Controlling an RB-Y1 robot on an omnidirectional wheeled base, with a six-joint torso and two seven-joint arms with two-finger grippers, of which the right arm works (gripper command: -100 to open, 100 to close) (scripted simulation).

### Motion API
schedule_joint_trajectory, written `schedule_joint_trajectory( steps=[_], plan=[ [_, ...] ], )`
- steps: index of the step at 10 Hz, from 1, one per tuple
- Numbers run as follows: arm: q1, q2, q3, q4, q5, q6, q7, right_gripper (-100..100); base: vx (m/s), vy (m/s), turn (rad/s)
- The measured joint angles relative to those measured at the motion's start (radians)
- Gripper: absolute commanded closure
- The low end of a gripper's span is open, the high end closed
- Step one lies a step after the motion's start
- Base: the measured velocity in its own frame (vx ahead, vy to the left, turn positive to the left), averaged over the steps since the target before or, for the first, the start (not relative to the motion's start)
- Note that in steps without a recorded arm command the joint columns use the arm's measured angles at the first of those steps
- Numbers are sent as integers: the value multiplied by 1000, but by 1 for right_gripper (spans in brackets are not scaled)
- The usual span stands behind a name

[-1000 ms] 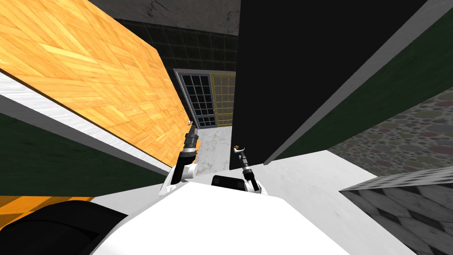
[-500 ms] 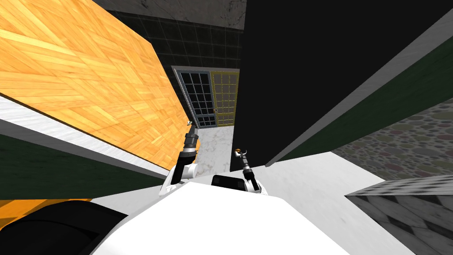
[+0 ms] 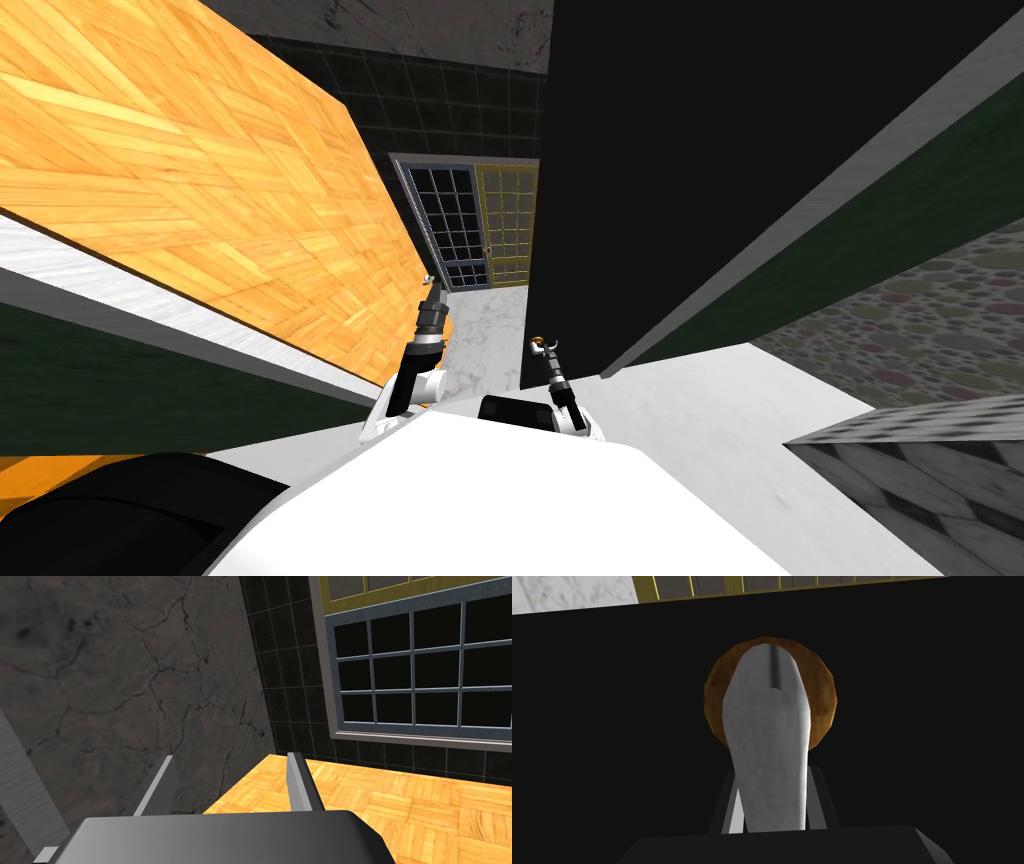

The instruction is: Push the door open

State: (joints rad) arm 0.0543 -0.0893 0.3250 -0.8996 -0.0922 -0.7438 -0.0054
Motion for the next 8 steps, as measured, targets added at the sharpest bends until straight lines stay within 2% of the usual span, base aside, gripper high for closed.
schedule_joint_trajectory(
  steps=[1, 3, 4, 5, 6, 8],
  plan=[
    [-1, 0, -6, 10, -2, 0, 2, 100, 136, 93, -44],
    [5, -2, -20, -1, -6, 8, 7, 100, 179, 82, -45],
    [1, 2, -30, 7, -8, 5, 12, 100, 193, 79, -31],
    [-5, -1, -41, 14, -11, 0, 13, 100, 178, 94, -51],
    [-19, 1, -52, 35, -15, -11, 14, 100, 170, 122, -51],
    [-15, -1, -74, 20, -21, -2, 21, 100, 136, 93, -47]
  ],
)
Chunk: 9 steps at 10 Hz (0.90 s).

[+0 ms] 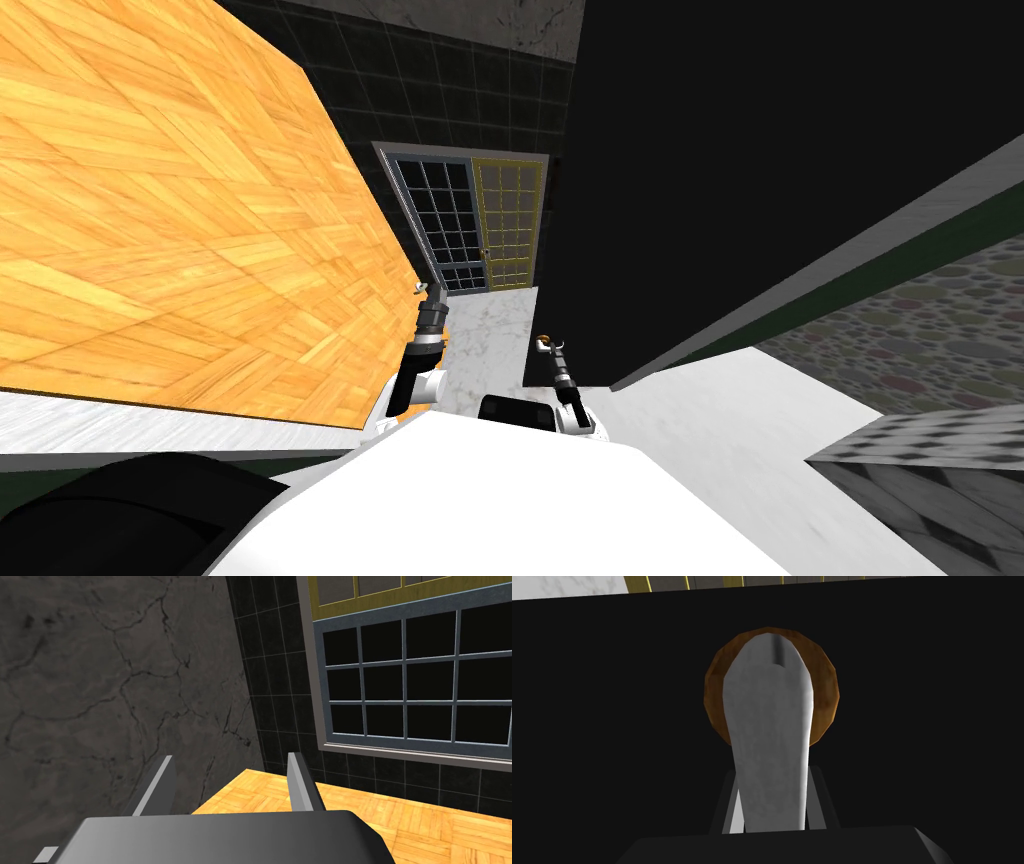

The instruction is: Push the door open

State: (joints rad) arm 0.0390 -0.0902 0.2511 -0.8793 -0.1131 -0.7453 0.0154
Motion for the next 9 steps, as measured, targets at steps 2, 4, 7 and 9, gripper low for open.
schedule_joint_trajectory(
  steps=[2, 4, 7, 9],
  plan=[
    [4, 6, -26, -4, -7, 9, 12, 100, 176, 102, -79],
    [-6, 3, -45, 2, -13, 13, 16, 100, 80, 64, -18],
    [-16, 3, -82, 29, -24, -1, 19, 100, 135, 112, -69],
    [-5, 4, -106, 5, -31, 19, 28, 100, 116, 65, -49]
  ],
)
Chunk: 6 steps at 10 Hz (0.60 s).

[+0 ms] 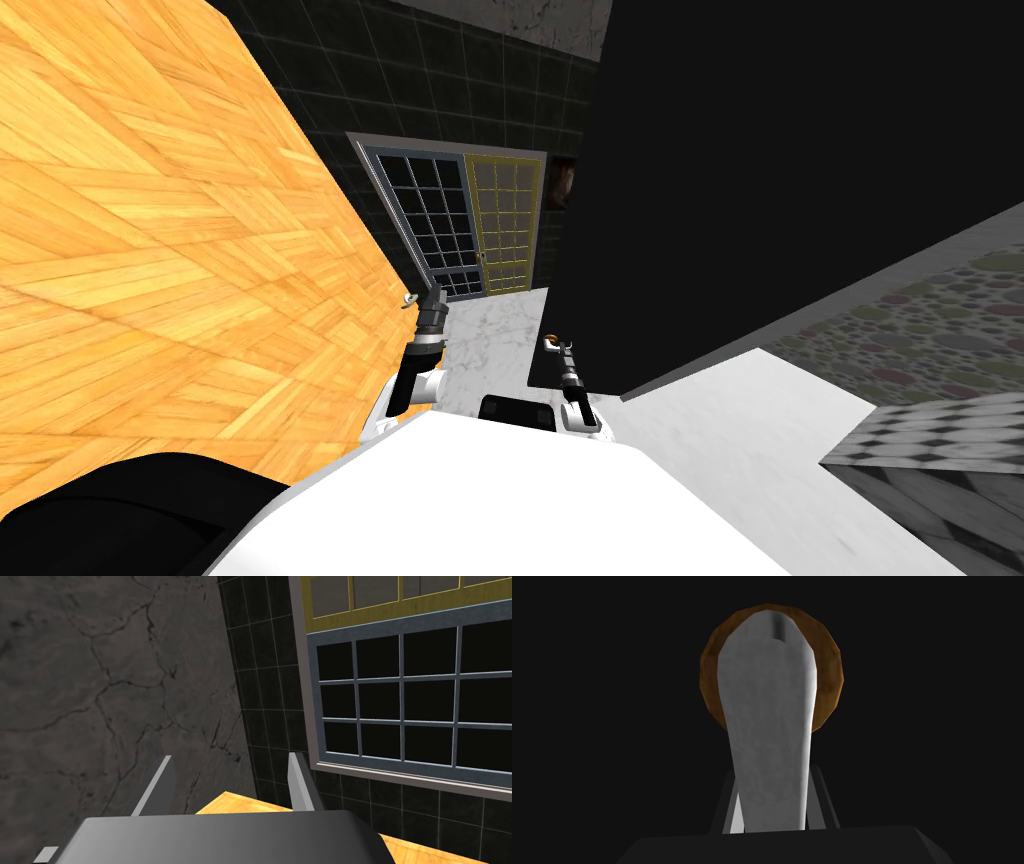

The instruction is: Push the door open

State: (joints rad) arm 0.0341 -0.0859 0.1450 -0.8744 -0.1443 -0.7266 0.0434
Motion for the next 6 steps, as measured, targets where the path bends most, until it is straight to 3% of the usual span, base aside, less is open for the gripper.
schedule_joint_trajectory(
  steps=[2, 6],
  plan=[
    [-31, 8, -23, 46, -7, -20, 7, 100, 140, 100, -57],
    [-35, 19, -79, 57, -22, -21, 26, 100, 185, 113, -72]
  ],
)
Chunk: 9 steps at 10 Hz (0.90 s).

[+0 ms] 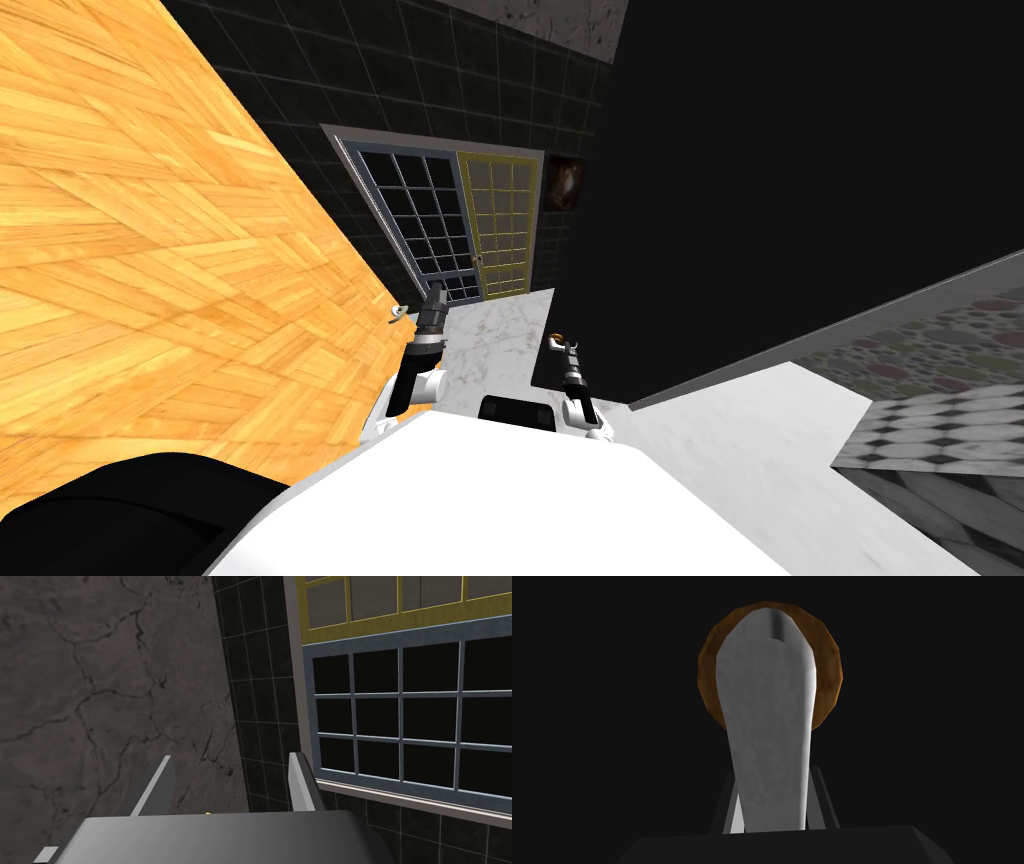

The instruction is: Push the door open

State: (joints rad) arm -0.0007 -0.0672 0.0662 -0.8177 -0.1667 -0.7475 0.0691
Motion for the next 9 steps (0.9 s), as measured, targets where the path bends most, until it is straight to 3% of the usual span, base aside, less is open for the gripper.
schedule_joint_trajectory(
  steps=[4, 6, 8, 9],
  plan=[
    [-12, 6, -50, 13, -15, -4, 10, 100, 131, 73, -49],
    [-10, 1, -58, 14, -19, -5, 12, 100, 154, 35, -47],
    [-23, -2, -72, 51, -27, -20, 14, 100, 153, 36, -25],
    [-19, -5, -77, 36, -29, -14, 17, 100, 162, 45, -48]
  ],
)
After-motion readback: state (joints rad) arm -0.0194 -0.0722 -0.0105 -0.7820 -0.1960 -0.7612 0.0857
